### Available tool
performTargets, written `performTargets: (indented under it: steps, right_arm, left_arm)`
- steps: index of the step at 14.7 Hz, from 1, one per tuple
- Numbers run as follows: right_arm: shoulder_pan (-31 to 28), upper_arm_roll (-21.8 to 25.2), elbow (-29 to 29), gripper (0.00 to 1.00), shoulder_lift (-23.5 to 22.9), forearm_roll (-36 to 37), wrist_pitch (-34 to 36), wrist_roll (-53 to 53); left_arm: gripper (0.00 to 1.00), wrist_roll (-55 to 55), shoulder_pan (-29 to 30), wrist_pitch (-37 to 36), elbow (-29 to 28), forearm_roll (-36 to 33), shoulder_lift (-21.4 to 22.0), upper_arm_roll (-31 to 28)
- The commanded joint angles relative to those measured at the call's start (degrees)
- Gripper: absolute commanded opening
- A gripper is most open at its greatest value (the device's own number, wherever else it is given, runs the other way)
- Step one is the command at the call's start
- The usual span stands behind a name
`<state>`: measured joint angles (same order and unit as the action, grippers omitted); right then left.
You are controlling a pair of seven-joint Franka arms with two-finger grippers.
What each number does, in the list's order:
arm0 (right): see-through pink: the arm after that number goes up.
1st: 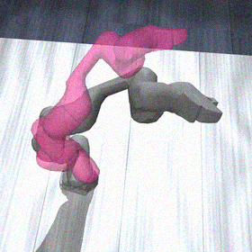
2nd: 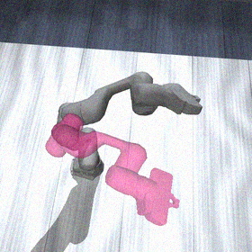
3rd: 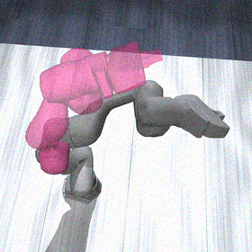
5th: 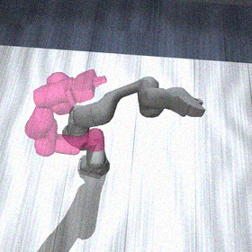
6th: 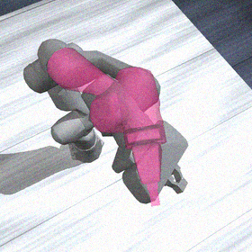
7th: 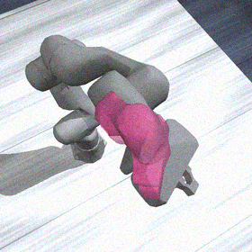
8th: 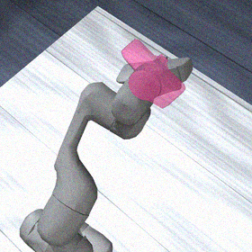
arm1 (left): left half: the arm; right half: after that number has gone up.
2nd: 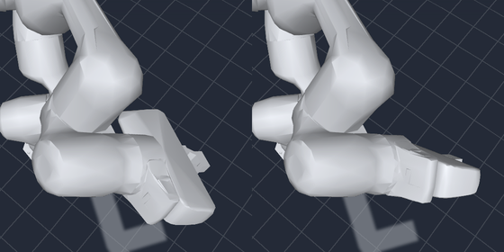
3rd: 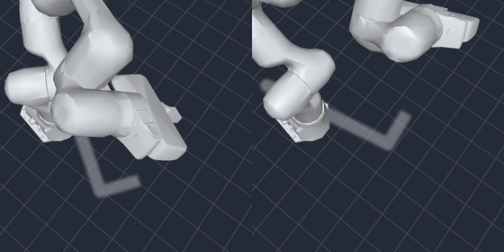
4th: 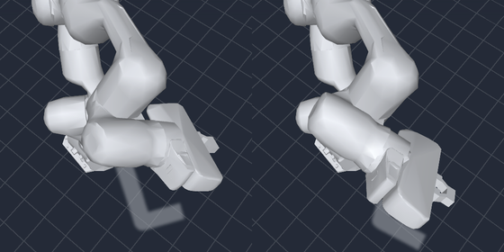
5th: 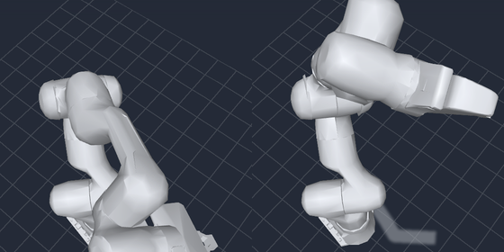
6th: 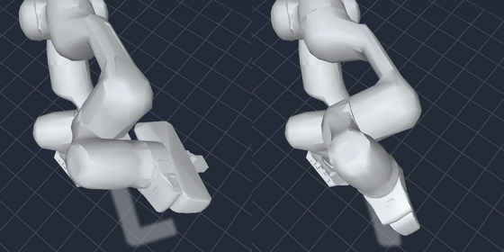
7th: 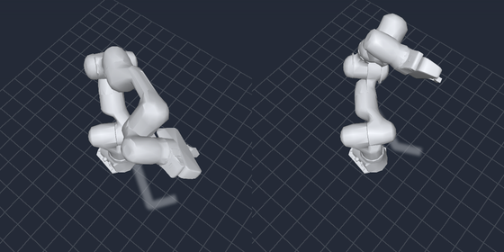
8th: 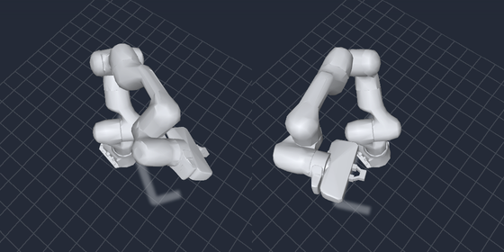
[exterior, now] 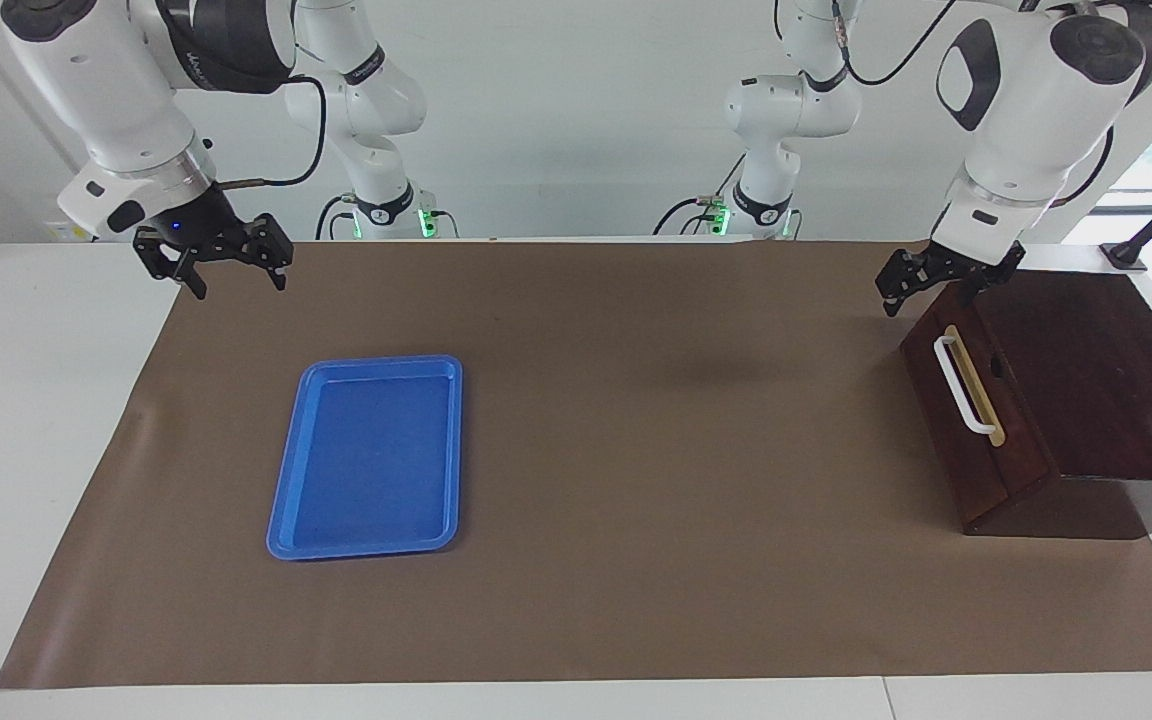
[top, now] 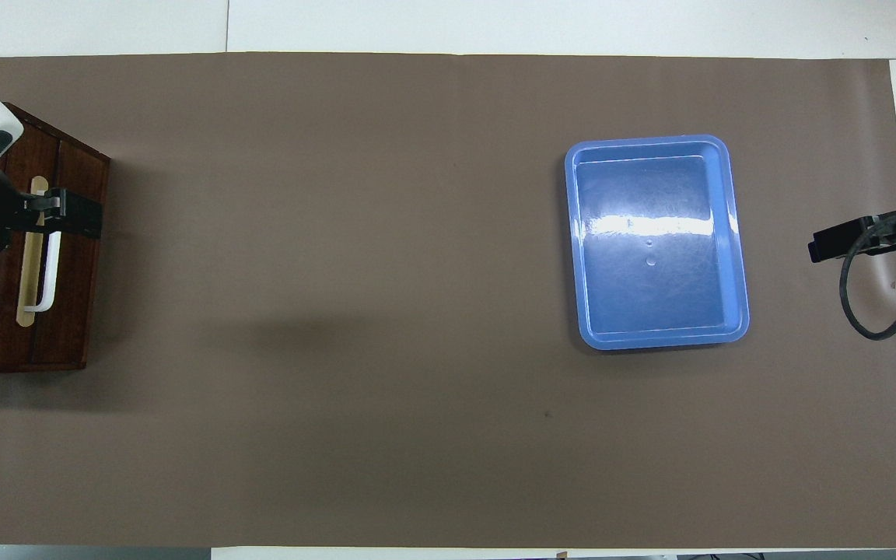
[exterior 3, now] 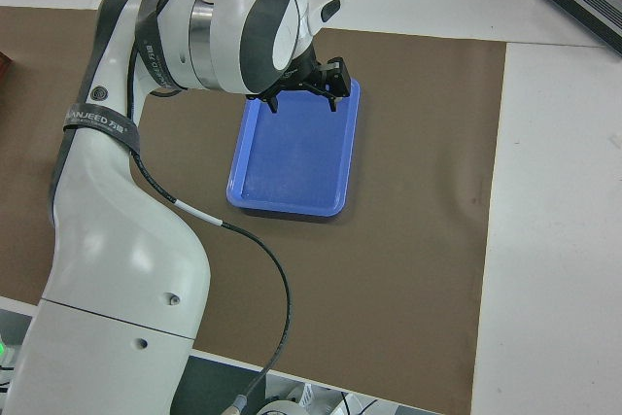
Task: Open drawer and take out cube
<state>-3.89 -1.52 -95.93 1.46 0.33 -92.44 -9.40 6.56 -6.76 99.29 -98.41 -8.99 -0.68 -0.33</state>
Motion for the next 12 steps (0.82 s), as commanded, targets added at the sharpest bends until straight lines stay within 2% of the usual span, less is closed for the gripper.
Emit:
performTargets:
  steps: [1,3,5,8,12]
  right_arm:
    - [-0.33,-0.24,-0.67,1.0,0.82,-1.12,-0.55,0.61]
    - [-0.42,-0.24,-0.75,1.0,0.82,-1.03,-0.55,0.35]
    - [-0.33,-0.24,-0.75,1.0,0.82,-1.12,-0.46,0.52]
    - [-0.33,-0.24,-0.84,1.0,0.91,-1.12,0.07,0.61]
    - [-0.33,-0.33,-1.81,1.0,1.35,-1.21,0.16,0.88]
  left_arm:
    - [1.0,0.47,-2.38,7.47,-9.33,-7.25,2.53,-0.47]
    - [1.0,0.47,-2.04,13.0,-13.98,-13.22,1.82,-0.47]
    - [1.0,0.55,-1.68,17.14,-17.15,-14.56,0.86,-0.55]
    - [1.0,1.35,-0.72,19.53,-17.87,-20.09,-2.21,-0.55]
    - [1.0,1.26,3.58,27.69,-22.07,-20.54,-2.58,-0.55]
